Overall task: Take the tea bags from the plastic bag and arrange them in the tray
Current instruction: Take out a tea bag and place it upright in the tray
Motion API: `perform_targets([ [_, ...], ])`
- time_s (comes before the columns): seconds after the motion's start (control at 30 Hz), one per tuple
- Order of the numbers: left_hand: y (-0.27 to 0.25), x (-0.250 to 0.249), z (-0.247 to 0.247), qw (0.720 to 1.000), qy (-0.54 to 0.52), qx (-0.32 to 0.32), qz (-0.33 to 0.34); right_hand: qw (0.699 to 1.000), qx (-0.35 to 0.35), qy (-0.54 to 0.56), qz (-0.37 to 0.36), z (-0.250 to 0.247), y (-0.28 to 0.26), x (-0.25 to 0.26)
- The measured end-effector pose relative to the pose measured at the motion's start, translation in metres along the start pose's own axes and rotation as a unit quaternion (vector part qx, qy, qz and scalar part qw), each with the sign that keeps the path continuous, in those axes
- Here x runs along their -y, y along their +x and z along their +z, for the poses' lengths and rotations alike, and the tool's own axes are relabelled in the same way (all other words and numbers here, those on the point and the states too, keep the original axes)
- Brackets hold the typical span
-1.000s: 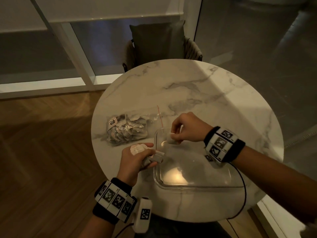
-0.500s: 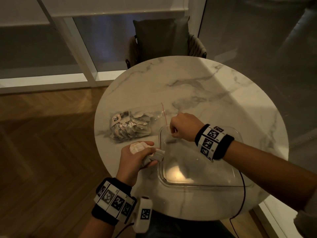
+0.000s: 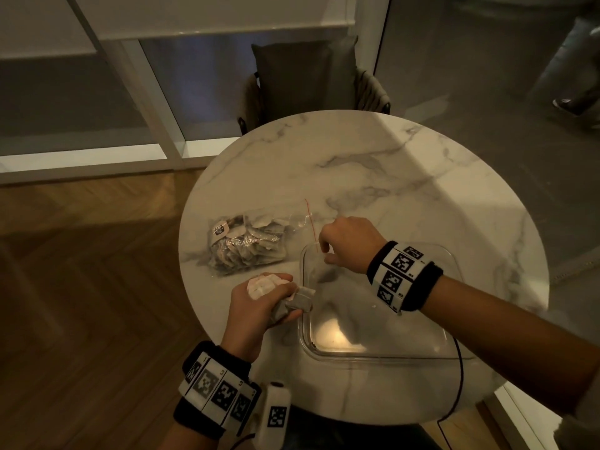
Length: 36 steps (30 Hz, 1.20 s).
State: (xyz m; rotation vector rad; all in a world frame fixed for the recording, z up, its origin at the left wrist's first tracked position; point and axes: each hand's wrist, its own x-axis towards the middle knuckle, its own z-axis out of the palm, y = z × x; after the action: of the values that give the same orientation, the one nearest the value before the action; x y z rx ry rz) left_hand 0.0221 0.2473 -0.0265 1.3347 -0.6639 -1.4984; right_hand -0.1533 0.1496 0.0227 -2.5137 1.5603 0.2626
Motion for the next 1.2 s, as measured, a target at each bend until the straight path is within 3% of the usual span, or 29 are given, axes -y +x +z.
perform_targets([
  [0.13,0.001,0.003,0.001,1.000,-0.019,-0.004,-0.001,0.999,-0.018,0.042,0.009,0.002,-0.011,-0.007],
  [0.23,0.000,0.002,0.005,0.999,-0.031,0.005,0.010,0.987,0.002,0.161,0.006,0.006,-0.024,-0.013],
  [0.4,0.000,-0.001,0.010,0.997,-0.015,0.055,0.042,0.905,0.016,0.424,-0.043,0.015,-0.039,-0.012],
  [0.53,0.000,-0.001,0.014,0.994,-0.022,0.088,0.061,0.886,0.009,0.456,-0.079,0.021,-0.042,-0.008],
  [0.67,-0.004,-0.004,0.020,0.990,-0.045,0.112,0.077,0.874,-0.041,0.482,-0.051,0.023,-0.042,-0.011],
  [0.87,-0.006,-0.009,0.021,0.987,-0.107,0.109,0.055,0.786,-0.049,0.617,0.004,0.015,-0.047,-0.021],
  [1.03,-0.006,-0.011,0.027,0.993,-0.057,0.088,0.054,0.716,-0.055,0.695,0.035,0.014,-0.050,-0.020],
  [1.13,-0.007,-0.011,0.032,0.994,-0.037,0.090,0.051,0.701,-0.027,0.712,0.032,0.013,-0.052,-0.016],
  [1.2,-0.006,-0.010,0.033,0.994,-0.025,0.086,0.055,0.711,-0.014,0.702,0.034,0.011,-0.053,-0.015],
])
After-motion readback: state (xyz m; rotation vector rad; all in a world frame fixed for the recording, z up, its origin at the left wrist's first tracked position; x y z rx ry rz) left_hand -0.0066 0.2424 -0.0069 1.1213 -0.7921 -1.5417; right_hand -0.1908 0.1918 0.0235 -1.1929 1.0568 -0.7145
